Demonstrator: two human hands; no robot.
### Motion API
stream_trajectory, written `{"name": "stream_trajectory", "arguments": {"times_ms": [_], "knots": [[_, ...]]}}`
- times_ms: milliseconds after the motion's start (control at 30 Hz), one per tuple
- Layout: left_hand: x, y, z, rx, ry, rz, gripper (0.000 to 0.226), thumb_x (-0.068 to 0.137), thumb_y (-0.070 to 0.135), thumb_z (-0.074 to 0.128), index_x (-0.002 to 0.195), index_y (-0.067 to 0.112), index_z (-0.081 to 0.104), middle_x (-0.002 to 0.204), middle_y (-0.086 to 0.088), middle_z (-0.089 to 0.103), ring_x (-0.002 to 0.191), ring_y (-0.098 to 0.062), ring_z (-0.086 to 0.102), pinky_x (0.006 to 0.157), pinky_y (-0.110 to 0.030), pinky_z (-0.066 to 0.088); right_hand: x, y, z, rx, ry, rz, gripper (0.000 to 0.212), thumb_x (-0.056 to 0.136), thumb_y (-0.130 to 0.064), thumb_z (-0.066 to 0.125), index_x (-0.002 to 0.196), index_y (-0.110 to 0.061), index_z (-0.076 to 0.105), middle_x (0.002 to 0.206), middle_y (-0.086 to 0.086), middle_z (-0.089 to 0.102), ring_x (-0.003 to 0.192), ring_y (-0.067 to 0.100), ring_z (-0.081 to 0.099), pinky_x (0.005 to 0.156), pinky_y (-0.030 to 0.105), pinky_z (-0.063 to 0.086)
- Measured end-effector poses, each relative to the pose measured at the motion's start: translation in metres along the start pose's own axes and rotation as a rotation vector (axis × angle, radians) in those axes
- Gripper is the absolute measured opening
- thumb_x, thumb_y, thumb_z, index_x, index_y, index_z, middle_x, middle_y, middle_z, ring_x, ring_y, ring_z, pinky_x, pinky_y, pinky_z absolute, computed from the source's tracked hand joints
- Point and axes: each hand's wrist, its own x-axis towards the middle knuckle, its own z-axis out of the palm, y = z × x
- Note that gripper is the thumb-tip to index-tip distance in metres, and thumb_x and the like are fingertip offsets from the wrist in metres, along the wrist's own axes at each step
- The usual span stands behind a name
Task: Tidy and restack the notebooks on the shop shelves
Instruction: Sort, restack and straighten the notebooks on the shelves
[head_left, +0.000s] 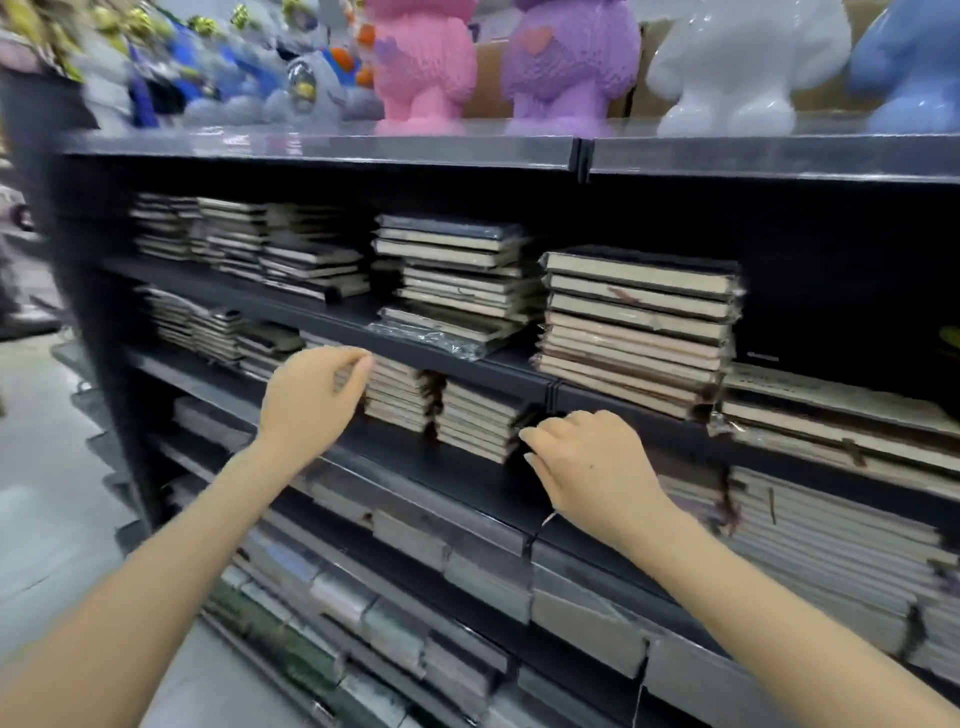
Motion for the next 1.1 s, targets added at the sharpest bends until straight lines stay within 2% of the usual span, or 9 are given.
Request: {"name": "stream_trajectory", "arguments": {"times_ms": [100,200,300,400,500,700,900,1000,1100], "knots": [[0.018,-0.053,-0.019,0.055,0.037,0.002,0.022,0.095,0.021,0.056,0.099,0.006,0.072,0.094,-0.009,0.073,0.090,-0.030,0.066,0.076,-0.034,0.047,0.053,-0.038,0.028,0.027,-0.005,-0.059,0.031,0.088,-0.029,0.039,0.074,-0.020,0.066,0.061,-0.006,0.062,0.055,0.021,0.058,0.050,0.026,0.032],[0.039,-0.112,-0.032,0.089,0.020,0.045,0.034,0.093,0.030,0.048,0.099,0.008,0.072,0.092,-0.007,0.073,0.088,-0.030,0.065,0.074,-0.034,0.048,0.114,-0.079,0.057,-0.008,-0.037,-0.078,0.011,0.082,-0.025,0.061,0.073,-0.022,0.065,0.059,-0.007,0.061,0.053,0.020,0.056,0.048,0.026,0.030],[0.068,-0.172,-0.039,0.086,-0.012,0.093,0.035,0.091,0.031,0.047,0.100,0.008,0.072,0.092,-0.006,0.073,0.087,-0.027,0.065,0.075,-0.034,0.048,0.184,-0.113,0.083,0.013,-0.028,0.003,0.009,0.074,-0.023,0.070,0.070,-0.021,0.063,0.057,-0.006,0.061,0.053,0.021,0.058,0.048,0.026,0.033],[0.100,-0.224,-0.035,0.112,-0.053,0.168,0.030,0.092,0.028,0.049,0.099,0.010,0.071,0.092,-0.003,0.072,0.087,-0.025,0.064,0.075,-0.030,0.044,0.249,-0.137,0.100,0.104,0.040,0.084,0.021,0.092,-0.034,0.054,0.098,-0.018,0.067,0.082,0.001,0.071,0.076,0.027,0.066,0.058,0.030,0.039],[0.135,-0.269,-0.024,0.072,-0.052,0.176,0.033,0.092,0.031,0.047,0.102,0.011,0.071,0.092,-0.002,0.071,0.088,-0.024,0.063,0.076,-0.028,0.043,0.306,-0.152,0.113,0.200,0.133,0.179,0.039,0.098,-0.040,0.047,0.129,-0.019,0.056,0.105,0.002,0.069,0.093,0.027,0.063,0.070,0.035,0.047],[0.196,-0.327,0.012,-0.002,-0.031,0.194,0.024,0.094,0.024,0.057,0.109,0.009,0.069,0.102,-0.005,0.070,0.098,-0.024,0.062,0.086,-0.032,0.044,0.409,-0.155,0.157,0.166,0.181,0.232,0.055,0.093,-0.049,0.051,0.137,-0.016,0.048,0.123,0.003,0.061,0.105,0.025,0.058,0.077,0.035,0.049],[0.246,-0.366,0.053,-0.016,-0.098,0.172,0.035,0.095,0.032,0.052,0.122,0.011,0.062,0.111,-0.005,0.066,0.106,-0.023,0.058,0.091,-0.031,0.042,0.492,-0.143,0.196,-0.015,-0.070,0.271,0.075,0.088,-0.060,0.050,0.148,-0.021,0.025,0.147,0.007,0.038,0.132,0.034,0.036,0.104,0.042,0.037],[0.263,-0.382,0.071,-0.050,-0.086,0.125,0.039,0.096,0.032,0.051,0.128,0.011,0.057,0.121,-0.007,0.062,0.115,-0.024,0.054,0.095,-0.033,0.040,0.513,-0.138,0.215,-0.071,-0.191,0.252,0.083,0.087,-0.060,0.052,0.151,-0.022,0.014,0.147,0.010,0.035,0.129,0.038,0.038,0.097,0.044,0.041],[0.276,-0.396,0.085,-0.087,-0.051,0.086,0.040,0.097,0.032,0.049,0.130,0.010,0.054,0.120,-0.009,0.062,0.113,-0.025,0.054,0.093,-0.032,0.041,0.521,-0.131,0.229,-0.193,-0.152,0.201,0.078,0.093,-0.054,0.048,0.152,-0.017,0.012,0.141,0.014,0.041,0.120,0.037,0.048,0.079,0.038,0.047]]}}
